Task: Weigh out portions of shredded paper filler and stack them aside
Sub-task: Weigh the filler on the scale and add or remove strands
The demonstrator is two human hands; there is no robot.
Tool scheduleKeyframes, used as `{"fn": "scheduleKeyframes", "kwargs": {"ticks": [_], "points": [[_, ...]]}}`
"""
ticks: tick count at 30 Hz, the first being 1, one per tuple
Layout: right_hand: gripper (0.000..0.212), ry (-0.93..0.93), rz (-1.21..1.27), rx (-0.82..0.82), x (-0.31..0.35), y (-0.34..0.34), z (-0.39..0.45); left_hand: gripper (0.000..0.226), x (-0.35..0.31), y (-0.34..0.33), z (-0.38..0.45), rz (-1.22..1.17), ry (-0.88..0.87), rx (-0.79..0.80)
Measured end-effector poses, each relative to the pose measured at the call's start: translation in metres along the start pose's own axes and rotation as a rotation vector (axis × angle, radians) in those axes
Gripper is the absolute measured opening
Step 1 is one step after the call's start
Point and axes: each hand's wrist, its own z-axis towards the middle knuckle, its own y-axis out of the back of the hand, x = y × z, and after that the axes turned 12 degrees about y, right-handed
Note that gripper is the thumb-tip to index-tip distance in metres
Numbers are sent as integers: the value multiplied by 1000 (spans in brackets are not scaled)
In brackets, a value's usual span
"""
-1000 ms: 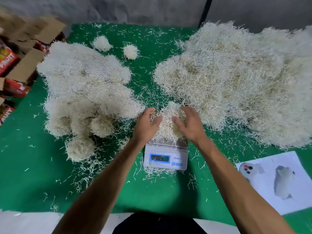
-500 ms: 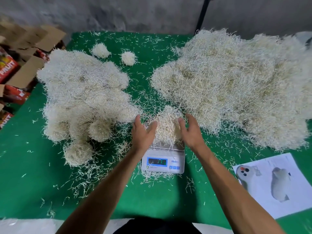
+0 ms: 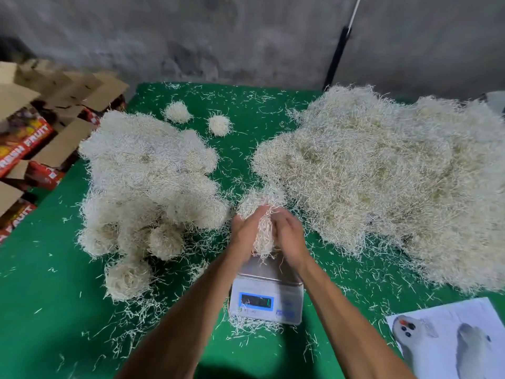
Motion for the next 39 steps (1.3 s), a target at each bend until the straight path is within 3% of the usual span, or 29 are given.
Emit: {"fn": "scheduleKeyframes", "kwargs": {"ticks": [3,5,8,13,17,19,21,24,25,28,30,32,33,35,39], "points": [[36,68,-57,-56,30,15,36,117,-27,8,9,57,-93,-1],[51,90,-158,28,46,23,59,116,-46,10,11,77,-91,29],[36,45,-182,146,64,32,93,120,-69,9,11,129,-108,67],[34,-27,-208,30,79,27,152,122,-101,-1,11,98,-125,39],[19,-261,-47,-131,72,24,192,114,-118,-18,10,91,-185,30],[22,-299,21,-243,69,44,207,87,-118,-19,15,68,-179,1],[34,-300,155,-373,65,79,219,23,-114,-8,21,17,-203,-54],[37,-253,144,-513,59,132,230,22,-117,18,23,48,-212,-102],[35,-237,101,-523,57,143,232,31,-115,24,26,43,-203,-108],[39,-202,3,-353,58,144,226,59,-110,22,38,54,-151,-135],[52,-136,-294,-213,57,131,212,60,-107,11,46,118,-160,-151],[42,132,-621,-213,63,118,197,50,-108,-1,49,164,-189,-134],[35,259,-659,-246,68,111,191,47,-110,-7,50,166,-197,-138],[32,348,-521,-140,75,92,179,54,-113,-17,48,161,-181,-131],[25,132,-317,421,69,64,160,35,-114,-27,46,189,-168,-80]]}}
